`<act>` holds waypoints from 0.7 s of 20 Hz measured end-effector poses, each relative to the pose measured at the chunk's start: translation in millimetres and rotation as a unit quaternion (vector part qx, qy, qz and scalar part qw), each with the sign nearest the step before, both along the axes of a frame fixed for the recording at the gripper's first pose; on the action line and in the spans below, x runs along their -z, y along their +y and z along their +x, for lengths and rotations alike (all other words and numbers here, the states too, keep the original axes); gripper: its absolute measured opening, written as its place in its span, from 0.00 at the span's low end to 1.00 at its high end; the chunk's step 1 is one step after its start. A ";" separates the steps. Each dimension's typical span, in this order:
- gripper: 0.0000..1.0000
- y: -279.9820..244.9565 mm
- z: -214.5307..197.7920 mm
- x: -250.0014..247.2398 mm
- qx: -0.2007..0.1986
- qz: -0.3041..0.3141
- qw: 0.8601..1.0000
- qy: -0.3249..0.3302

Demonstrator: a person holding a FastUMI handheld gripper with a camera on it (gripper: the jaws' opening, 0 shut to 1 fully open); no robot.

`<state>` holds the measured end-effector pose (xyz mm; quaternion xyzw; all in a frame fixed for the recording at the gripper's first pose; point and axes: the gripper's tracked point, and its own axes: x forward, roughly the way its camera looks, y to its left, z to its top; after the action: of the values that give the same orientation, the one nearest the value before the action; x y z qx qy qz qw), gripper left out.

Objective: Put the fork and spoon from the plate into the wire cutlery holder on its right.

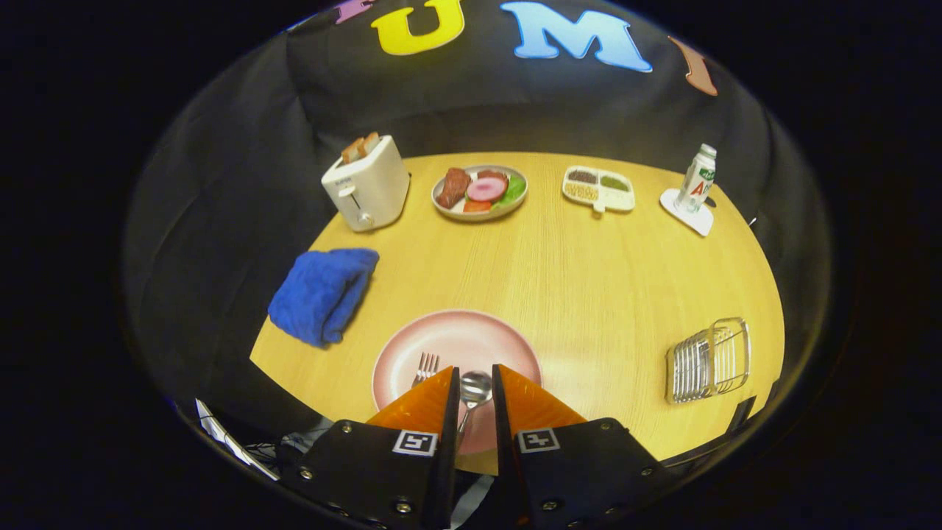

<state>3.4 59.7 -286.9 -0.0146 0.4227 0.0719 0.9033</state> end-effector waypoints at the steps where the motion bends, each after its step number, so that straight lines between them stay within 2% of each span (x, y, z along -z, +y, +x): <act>1: 0.26 4.0 -4.5 13.0 0.002 0.001 1.000 0.020; 8: 0.26 10.7 -27.3 74.2 0.022 -0.021 0.994 0.102; 14: 0.25 10.4 -38.6 98.5 0.046 -0.014 0.989 0.140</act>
<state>-35.2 70.1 -385.4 0.0019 0.5461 0.0258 0.8373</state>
